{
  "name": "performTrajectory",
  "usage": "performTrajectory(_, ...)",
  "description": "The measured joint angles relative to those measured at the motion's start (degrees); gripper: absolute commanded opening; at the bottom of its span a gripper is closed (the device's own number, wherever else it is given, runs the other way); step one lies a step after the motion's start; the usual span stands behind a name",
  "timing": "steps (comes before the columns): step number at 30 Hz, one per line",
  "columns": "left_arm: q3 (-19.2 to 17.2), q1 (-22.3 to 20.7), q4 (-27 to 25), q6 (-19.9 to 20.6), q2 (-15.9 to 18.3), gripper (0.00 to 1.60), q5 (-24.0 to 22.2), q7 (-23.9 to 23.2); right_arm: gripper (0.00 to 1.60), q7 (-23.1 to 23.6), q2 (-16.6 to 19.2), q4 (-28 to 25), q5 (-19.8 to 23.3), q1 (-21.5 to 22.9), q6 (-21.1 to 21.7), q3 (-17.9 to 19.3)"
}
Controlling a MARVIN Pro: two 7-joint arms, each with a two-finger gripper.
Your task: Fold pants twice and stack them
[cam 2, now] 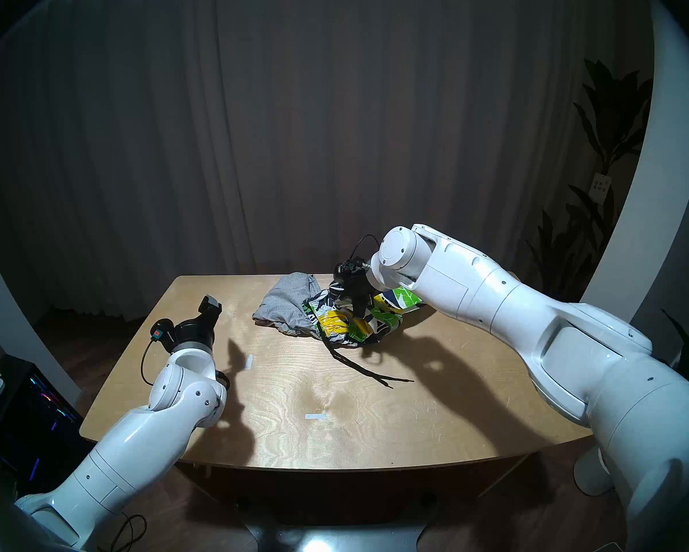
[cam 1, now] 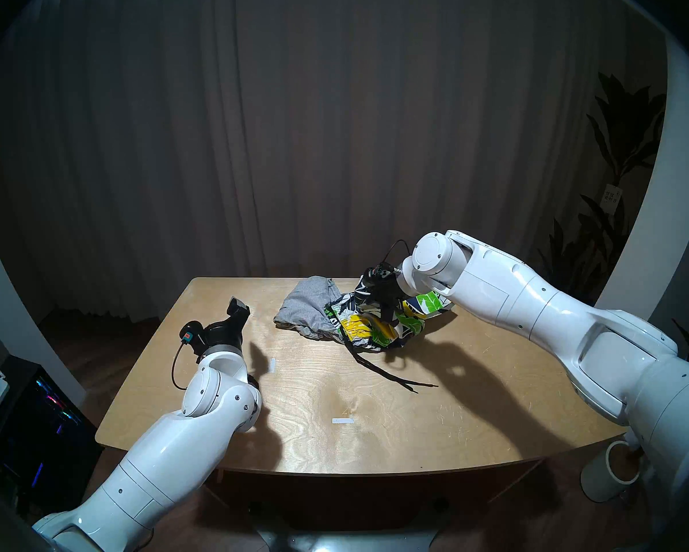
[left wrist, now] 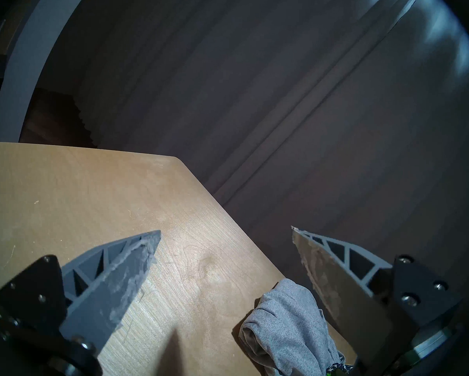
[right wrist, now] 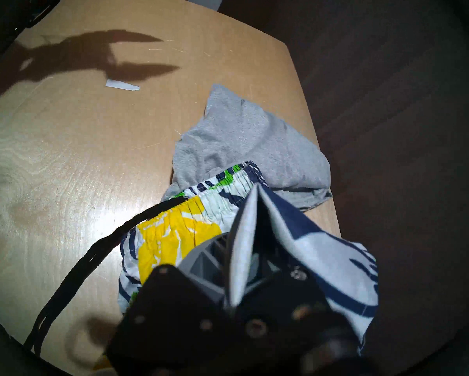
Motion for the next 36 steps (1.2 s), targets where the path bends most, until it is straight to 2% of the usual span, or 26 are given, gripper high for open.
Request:
performTrajectory(7,-0.5,1.4,-0.6,-1.5,0.3,1.6,0.2,0.1,0.0,1.2,-2.9,4.6,-1.8,0.8,-5.9,-2.0)
performTrajectory(11,-0.5,1.8,-0.6,-1.8,0.4,1.6,0.2,-0.1,0.03,1.5,-3.1,5.3,-1.7,0.8,-6.9,-1.7)
performTrajectory(12,-0.5,1.8,-0.6,-1.9,0.4,1.6,0.2,-0.2,0.21,1.6,-3.1,5.3,-1.6,0.8,-7.1,-1.5)
performTrajectory(14,-0.5,1.7,-0.6,-1.9,0.4,1.6,0.2,-0.4,0.28,1.9,-2.9,5.0,-1.2,0.8,-7.6,-1.2)
performTrajectory(15,-0.5,1.7,-0.6,-1.9,0.4,1.6,0.2,-0.4,0.5,2.1,-2.7,4.8,-1.1,0.8,-7.8,-1.1)
performTrajectory(17,-0.5,1.6,-0.6,-1.9,0.4,1.6,0.1,-0.7,0.58,2.5,-2.1,4.2,-0.7,0.7,-8.3,-0.8)
performTrajectory(18,-0.4,1.5,-0.6,-1.9,0.4,1.6,0.1,-0.8,0.77,2.6,-1.8,3.7,-0.4,0.6,-8.5,-0.7)
performTrajectory(19,-0.4,1.4,-0.5,-1.9,0.4,1.6,0.0,-1.0,0.8,2.8,-1.4,3.1,-0.2,0.5,-8.6,-0.5)
performTrajectory(22,-0.4,1.3,-0.5,-1.9,0.4,1.6,0.0,-1.4,1.57,3.1,-0.5,1.5,0.4,0.1,-8.7,0.0)
performTrajectory(36,-0.1,1.0,-0.4,-2.0,0.3,1.6,-0.3,-3.2,1.6,4.0,5.7,-9.3,4.0,-3.7,-6.0,1.9)
